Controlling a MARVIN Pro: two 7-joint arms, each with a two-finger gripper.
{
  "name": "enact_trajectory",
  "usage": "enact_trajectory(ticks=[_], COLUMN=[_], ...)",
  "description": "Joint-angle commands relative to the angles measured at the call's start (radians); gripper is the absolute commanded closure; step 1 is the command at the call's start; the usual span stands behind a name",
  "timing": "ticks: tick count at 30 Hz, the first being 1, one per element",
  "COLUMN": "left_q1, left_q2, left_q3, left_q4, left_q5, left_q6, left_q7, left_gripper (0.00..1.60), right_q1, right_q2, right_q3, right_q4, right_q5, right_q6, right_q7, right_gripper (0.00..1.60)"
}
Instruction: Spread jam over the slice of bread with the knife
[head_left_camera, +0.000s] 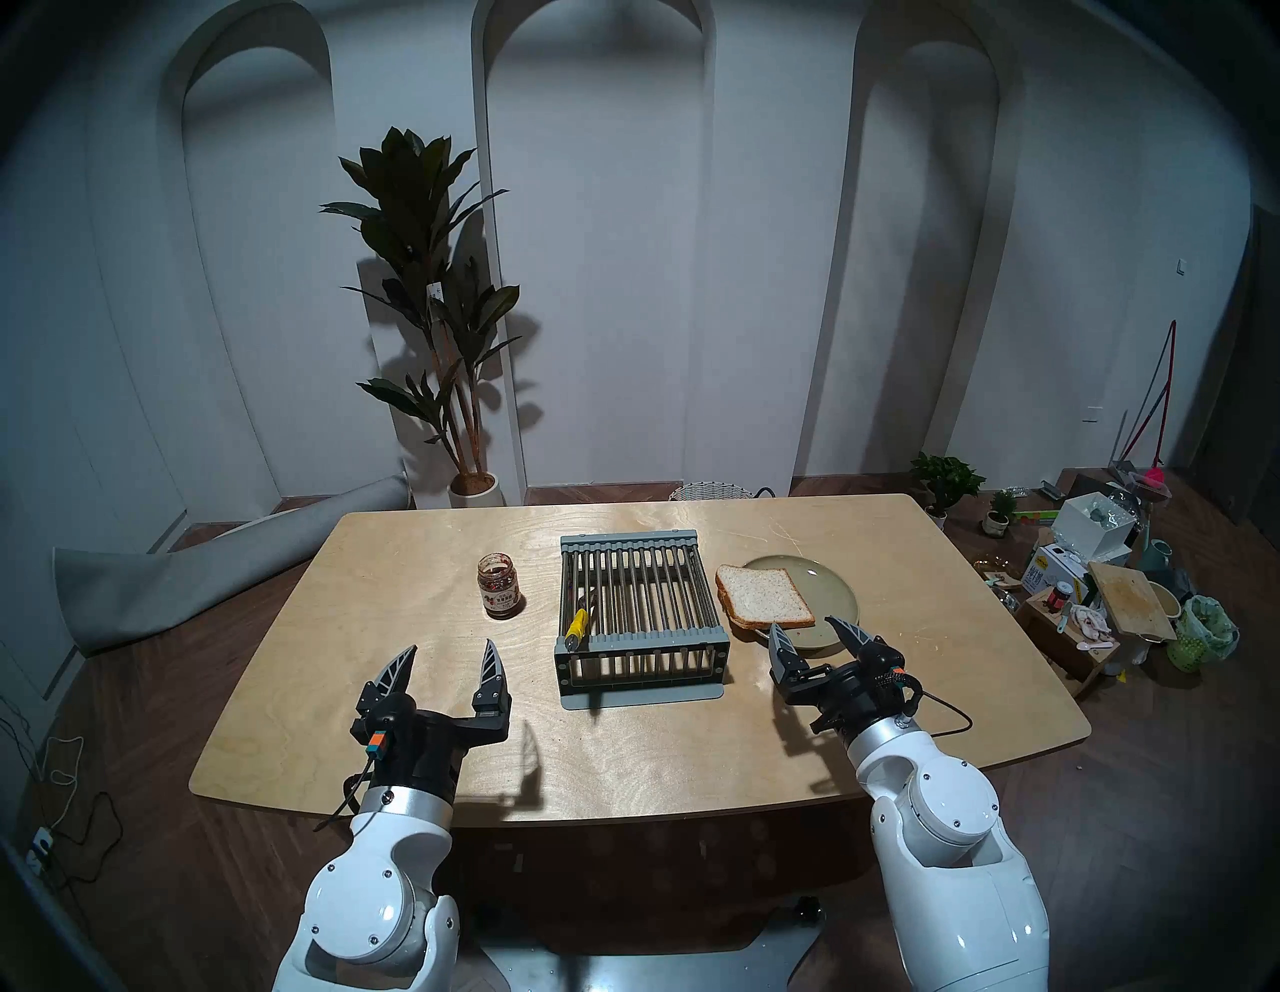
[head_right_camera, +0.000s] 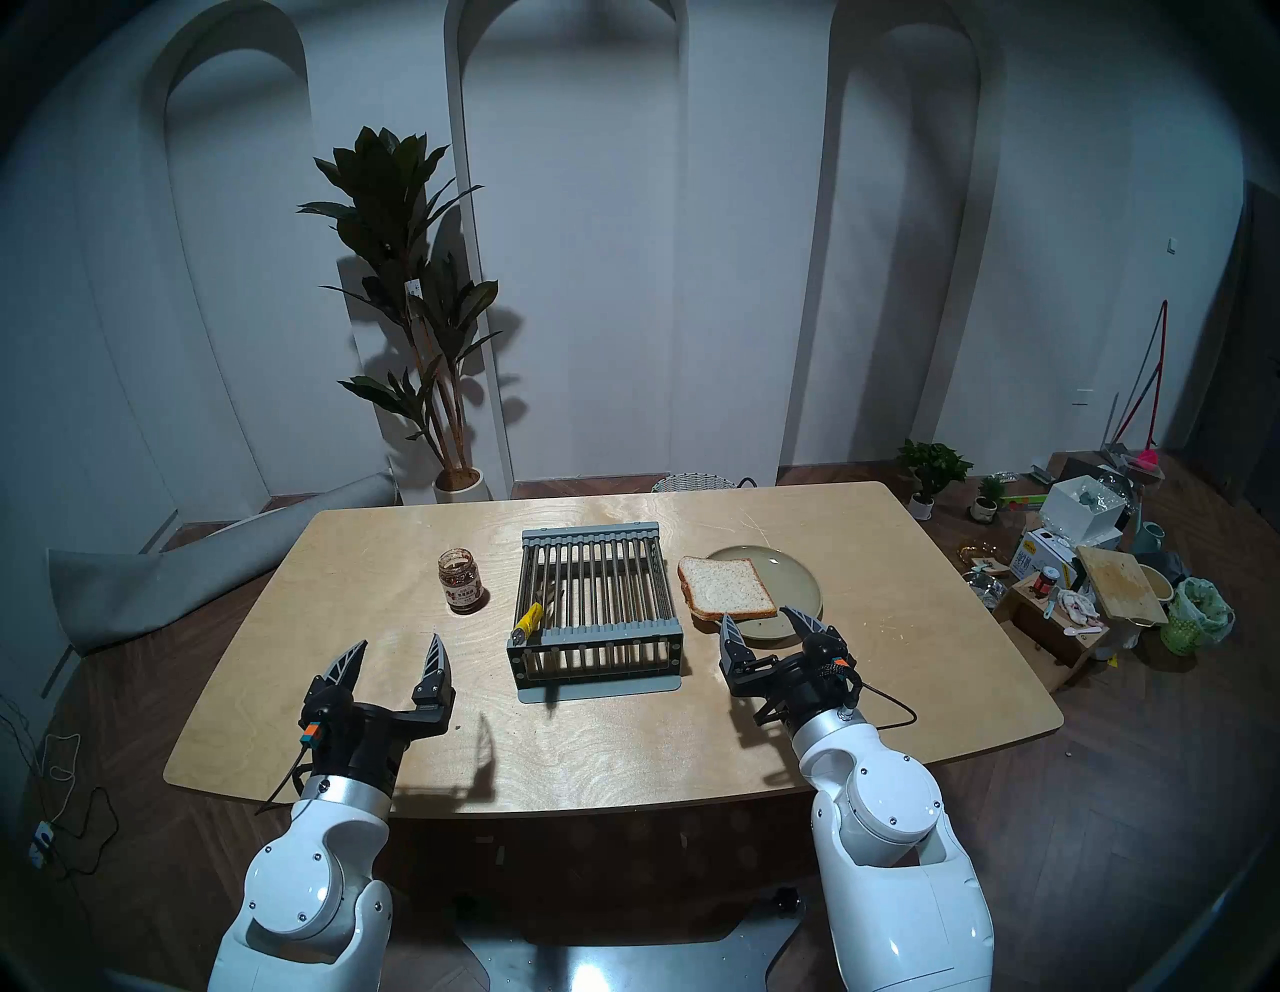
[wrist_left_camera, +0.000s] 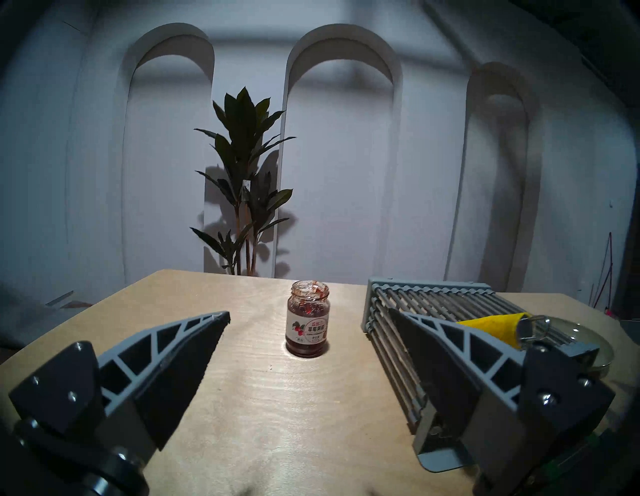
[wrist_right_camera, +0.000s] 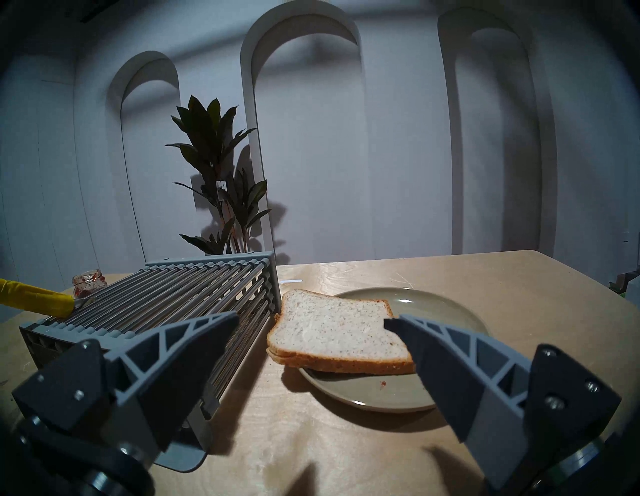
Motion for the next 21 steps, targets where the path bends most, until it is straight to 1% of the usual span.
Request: enact_trajectory(ticks=[1, 2, 4, 5, 9, 11, 16, 19, 21], left_q1=[-0.02, -0.03, -0.057, -0.071, -0.12, -0.132, -0.138, -0.126, -0.109], left_q2=[-0.003, -0.004, 0.0, 0.0, 0.005, 0.008, 0.016, 0.033, 0.042], left_q3=[0.013, 0.018, 0.027, 0.034, 0.056, 0.066, 0.089, 0.104, 0.113], left_q4=[0.008, 0.025, 0.048, 0.062, 0.1, 0.11, 0.12, 0.114, 0.101], left_q5=[0.015, 0.023, 0.02, 0.031, 0.036, 0.039, 0.033, 0.017, -0.002], left_q6=[-0.106, -0.139, -0.168, -0.182, -0.193, -0.2, -0.24, -0.279, -0.292], left_q7=[-0.032, -0.028, -0.035, -0.033, -0.049, -0.058, -0.087, -0.121, -0.142], left_gripper=[0.0, 0.0, 0.0, 0.0, 0.0, 0.0, 0.0, 0.0, 0.0], right_q1=[0.031, 0.031, 0.031, 0.031, 0.032, 0.032, 0.035, 0.038, 0.04], right_q2=[0.002, 0.002, 0.002, 0.002, 0.001, 0.0, -0.003, -0.003, -0.002], right_q3=[0.013, 0.015, 0.017, 0.018, 0.025, 0.028, 0.037, 0.039, 0.039], right_q4=[-0.007, -0.007, -0.006, -0.007, -0.003, -0.004, 0.005, 0.009, 0.013], right_q5=[0.023, 0.024, 0.023, 0.021, 0.022, 0.02, 0.018, 0.015, 0.014], right_q6=[-0.026, -0.026, -0.029, -0.03, -0.032, -0.034, -0.036, -0.038, -0.039], right_q7=[0.015, 0.015, 0.014, 0.012, 0.007, 0.004, -0.004, -0.012, -0.015], right_gripper=[0.0, 0.0, 0.0, 0.0, 0.0, 0.0, 0.0, 0.0, 0.0])
